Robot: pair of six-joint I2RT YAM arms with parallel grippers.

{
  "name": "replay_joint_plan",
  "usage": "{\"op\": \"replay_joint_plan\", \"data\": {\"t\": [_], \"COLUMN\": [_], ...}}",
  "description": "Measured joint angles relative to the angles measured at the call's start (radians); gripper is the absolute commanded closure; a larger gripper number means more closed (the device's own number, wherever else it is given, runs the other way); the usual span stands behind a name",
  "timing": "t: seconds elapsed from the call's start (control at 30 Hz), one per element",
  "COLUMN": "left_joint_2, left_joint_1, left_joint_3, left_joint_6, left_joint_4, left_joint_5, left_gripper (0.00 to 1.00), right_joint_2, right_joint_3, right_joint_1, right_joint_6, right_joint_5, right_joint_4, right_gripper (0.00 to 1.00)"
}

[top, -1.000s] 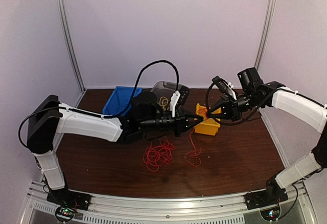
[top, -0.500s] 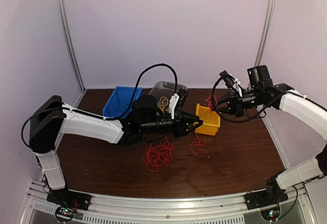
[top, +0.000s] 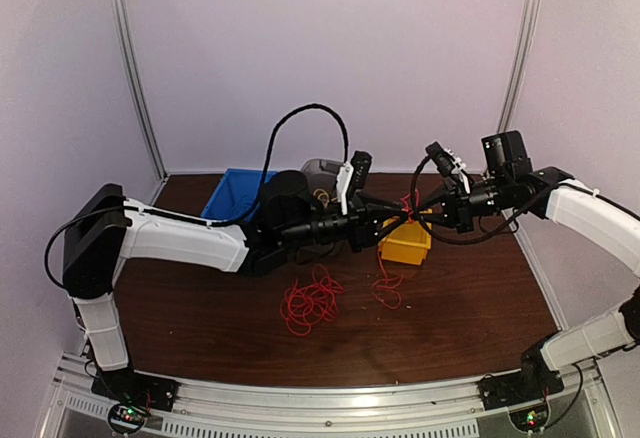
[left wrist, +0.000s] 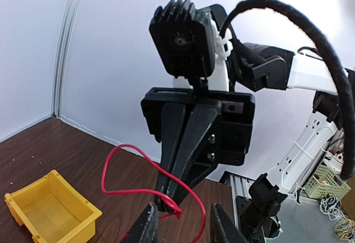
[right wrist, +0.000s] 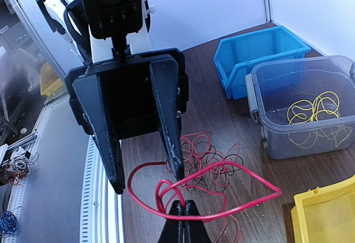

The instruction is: Untangle the cables

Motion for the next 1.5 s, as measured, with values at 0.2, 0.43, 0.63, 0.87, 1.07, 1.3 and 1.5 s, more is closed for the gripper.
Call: {"op": "replay_joint_plan", "data": {"t": [0.2,0.43,0.63,0.87,1.07,1.3,1.5], "left_joint_2": [0.032,0.044,0.044,0.043,0.043,0.043,0.043], "left_joint_1": [0.0,0.0,0.0,-0.002,-0.002,-0.002,-0.002], "left_joint_3": [0.034,0.035,0.034,0.028,0.026,0.027,0.027], "left_joint_6": [0.0,0.002,0.005,0.024,0.034,0.034,0.034], "left_joint_4": [-0.027,-0.057,-0.049,-0.04,-0.034,-0.008,0.0], "left_joint_5": [-0.006,-0.012,-0.011,-0.029,-0.035,-0.035,-0.034], "left_gripper": [0.66,0.71,0.67,0.82,0.82,0.76,0.9], "right_joint_2": [0.0,0.0,0.0,0.0,0.0,0.0,0.0], "right_joint_3": [0.0,0.0,0.0,-0.001,-0.007,-0.008,-0.009], "right_joint_1": [0.001,0.001,0.001,0.0,0.0,0.0,0.0], "right_joint_6": [0.017,0.042,0.058,0.069,0.075,0.083,0.084], "right_joint_5": [-0.004,-0.013,-0.024,-0.03,-0.03,-0.031,-0.03], "right_joint_4": [0.013,0.031,0.042,0.056,0.064,0.068,0.07], "right_gripper": [1.0,1.0,1.0,1.0,1.0,1.0,1.0]}}
